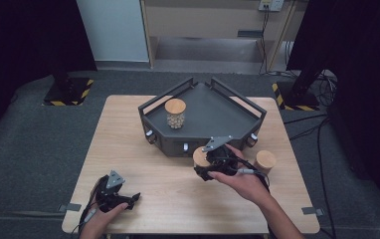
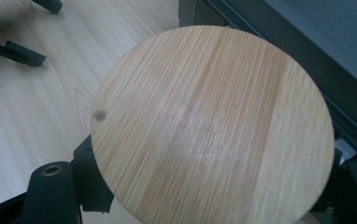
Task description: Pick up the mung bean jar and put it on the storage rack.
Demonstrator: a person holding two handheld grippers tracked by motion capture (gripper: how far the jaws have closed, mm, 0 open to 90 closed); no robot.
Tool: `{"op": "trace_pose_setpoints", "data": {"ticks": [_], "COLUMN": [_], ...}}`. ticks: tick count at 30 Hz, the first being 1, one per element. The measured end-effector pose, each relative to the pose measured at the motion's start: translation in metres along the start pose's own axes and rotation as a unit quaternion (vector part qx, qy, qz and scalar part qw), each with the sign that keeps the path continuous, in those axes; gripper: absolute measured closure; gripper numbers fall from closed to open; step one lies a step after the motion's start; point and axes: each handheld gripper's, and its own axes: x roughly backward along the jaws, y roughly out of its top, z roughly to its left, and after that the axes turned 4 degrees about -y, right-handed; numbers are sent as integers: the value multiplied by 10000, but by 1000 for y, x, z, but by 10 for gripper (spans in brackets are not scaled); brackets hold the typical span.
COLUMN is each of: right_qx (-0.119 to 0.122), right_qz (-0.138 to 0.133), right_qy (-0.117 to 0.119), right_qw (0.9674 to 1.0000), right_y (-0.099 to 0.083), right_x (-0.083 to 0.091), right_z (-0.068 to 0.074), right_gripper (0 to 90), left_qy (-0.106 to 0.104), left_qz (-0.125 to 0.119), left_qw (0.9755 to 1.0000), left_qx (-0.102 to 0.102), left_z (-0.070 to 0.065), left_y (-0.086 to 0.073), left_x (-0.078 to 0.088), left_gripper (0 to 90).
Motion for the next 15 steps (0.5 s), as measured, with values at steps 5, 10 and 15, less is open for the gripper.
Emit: {"op": "trace_pose_setpoints", "data": {"ticks": [5, 10, 15], "right_qx": [15, 8, -33], "right_qz": [-53, -76, -93], "right_qy": [-7, -16, -14], "right_qw": [10000, 10000, 10000], "right_y": [4, 10, 14], "right_x": [5, 12, 18], "right_z": [-2, -6, -12], "right_gripper": [255, 255, 255], "left_qy": [0, 2, -2], "left_qz": [2, 5, 24], "left_qw": [10000, 10000, 10000], "left_qx": [0, 0, -3], "left_z": [0, 0, 0], "left_y": [0, 0, 1], "left_x": [0, 0, 0], "left_gripper": [4, 3, 0]}}
